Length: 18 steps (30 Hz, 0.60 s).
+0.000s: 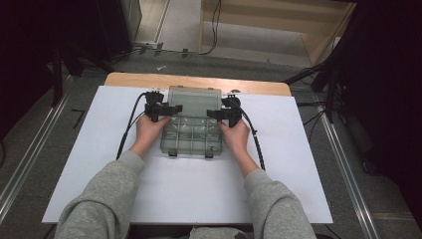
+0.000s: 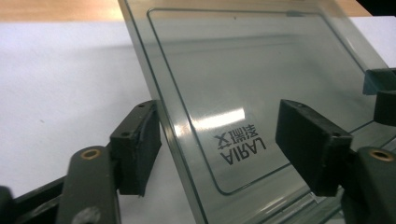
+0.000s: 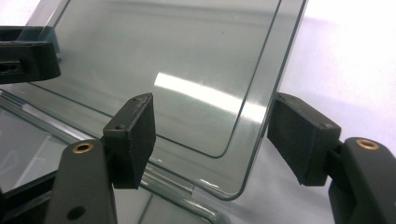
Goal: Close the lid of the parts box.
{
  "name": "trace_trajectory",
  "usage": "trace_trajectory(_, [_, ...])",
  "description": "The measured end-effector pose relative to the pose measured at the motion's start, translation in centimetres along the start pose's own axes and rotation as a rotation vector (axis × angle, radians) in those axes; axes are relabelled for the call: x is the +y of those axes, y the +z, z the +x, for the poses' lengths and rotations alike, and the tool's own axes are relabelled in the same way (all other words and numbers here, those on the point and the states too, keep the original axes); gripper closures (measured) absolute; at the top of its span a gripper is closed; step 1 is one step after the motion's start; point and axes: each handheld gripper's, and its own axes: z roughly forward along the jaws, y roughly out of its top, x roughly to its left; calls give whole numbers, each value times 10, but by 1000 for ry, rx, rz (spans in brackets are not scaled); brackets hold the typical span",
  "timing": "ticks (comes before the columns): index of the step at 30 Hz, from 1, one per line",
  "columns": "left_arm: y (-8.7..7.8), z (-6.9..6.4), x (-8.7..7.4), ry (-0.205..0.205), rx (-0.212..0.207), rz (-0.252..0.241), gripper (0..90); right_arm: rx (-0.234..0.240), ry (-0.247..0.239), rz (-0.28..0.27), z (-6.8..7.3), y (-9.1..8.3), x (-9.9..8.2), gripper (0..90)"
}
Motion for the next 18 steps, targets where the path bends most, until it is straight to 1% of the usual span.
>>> trace_trajectory(1, [-2,0,1,4,4,-4,342,6,-8,-5,-1,-1,1,309])
trace_trajectory(3, [-4,0,2,15,9,-17,382,27,-2,-18,-2,-4,3,311])
trace_trajectory(5, [-7,0,4,19,13,-21,402,36,-2,-24,-3,-6,5,319])
trace_trajectory(7, [-9,0,5,14,7,-26,423,36,-8,-28,-3,-8,7,327])
trace_trajectory(12, [-16,0,8,20,-11,-41,432,43,-21,-35,-3,-15,9,345])
trace_trajectory(16, [-20,-1,10,32,-14,-46,444,49,-26,-37,-4,-19,10,372])
trace_trajectory(18, [-22,-2,11,8,-27,-48,443,52,-29,-40,-4,-21,10,377])
